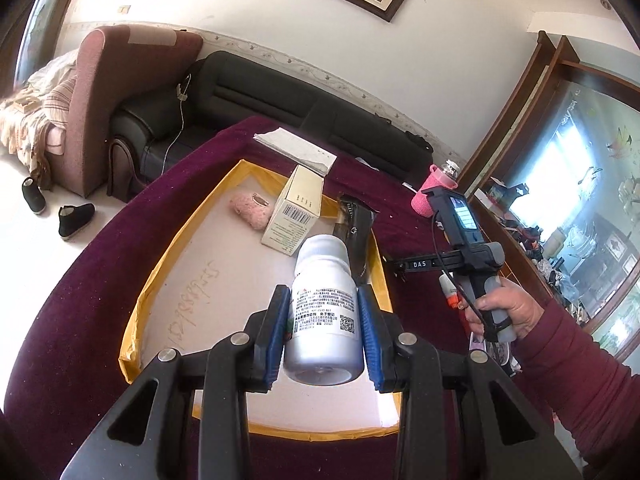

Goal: Organize objects
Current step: 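Carry the pill bottle over the tray with the left tool while the right tool grasps the black pen, then release the pill bottle and black pen into the tray with both tools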

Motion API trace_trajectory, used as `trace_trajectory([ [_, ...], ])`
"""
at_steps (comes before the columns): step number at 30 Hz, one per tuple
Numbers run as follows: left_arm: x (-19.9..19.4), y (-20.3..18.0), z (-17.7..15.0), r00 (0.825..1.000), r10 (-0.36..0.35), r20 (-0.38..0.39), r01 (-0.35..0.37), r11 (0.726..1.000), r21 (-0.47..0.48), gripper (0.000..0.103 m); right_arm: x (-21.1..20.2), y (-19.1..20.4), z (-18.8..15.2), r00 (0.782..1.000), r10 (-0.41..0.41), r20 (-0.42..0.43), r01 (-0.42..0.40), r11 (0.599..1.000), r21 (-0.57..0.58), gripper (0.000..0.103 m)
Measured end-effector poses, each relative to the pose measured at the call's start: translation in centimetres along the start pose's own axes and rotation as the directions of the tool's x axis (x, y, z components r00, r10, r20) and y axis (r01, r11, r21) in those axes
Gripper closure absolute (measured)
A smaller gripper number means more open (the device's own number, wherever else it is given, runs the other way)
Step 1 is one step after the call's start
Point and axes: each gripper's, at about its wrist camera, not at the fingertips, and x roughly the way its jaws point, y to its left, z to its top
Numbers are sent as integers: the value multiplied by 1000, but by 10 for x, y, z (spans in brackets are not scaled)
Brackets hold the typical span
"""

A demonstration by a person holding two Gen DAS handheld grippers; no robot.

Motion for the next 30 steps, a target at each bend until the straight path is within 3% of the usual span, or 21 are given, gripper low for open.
trace_trajectory([
  [5, -3, -3, 1, 1000, 13, -4, -13, 1000, 26, 74, -29, -16, -24, 997, 41, 62, -46, 995, 92, 90],
  [11, 11, -3, 23, 992, 116, -38, -112, 989, 98, 74, -89, -14, -36, 974, 141, 178, -165, 978, 128, 90],
  [15, 47, 9, 45, 974, 188, -127, -173, 978, 118, 74, -107, 16, -34, 955, 228, 193, -249, 964, 95, 90],
  [16, 64, 16, 52, 963, 202, -179, -185, 977, 110, 74, -105, 26, -32, 948, 257, 188, -276, 957, 86, 90],
  [21, 120, 46, 64, 915, 291, -280, -278, 957, 86, 74, -83, 88, -29, 919, 374, 123, -383, 922, 58, 90],
  [23, 132, 56, 65, 909, 281, -309, -278, 959, 55, 74, -72, 111, -24, 912, 397, 105, -403, 914, 53, 90],
  [25, 137, 66, 65, 913, 258, -316, -272, 962, 1, 73, -60, 131, -17, 902, 421, 92, -427, 903, 48, 90],
  [28, 130, 76, 67, 931, 214, -297, -246, 966, -75, 69, -43, 150, -7, 907, 412, 85, -417, 908, 51, 90],
  [30, 119, 78, 68, 947, 167, -274, -203, 973, -108, 64, -29, 157, 0, 900, 431, 72, -435, 897, 74, 90],
])
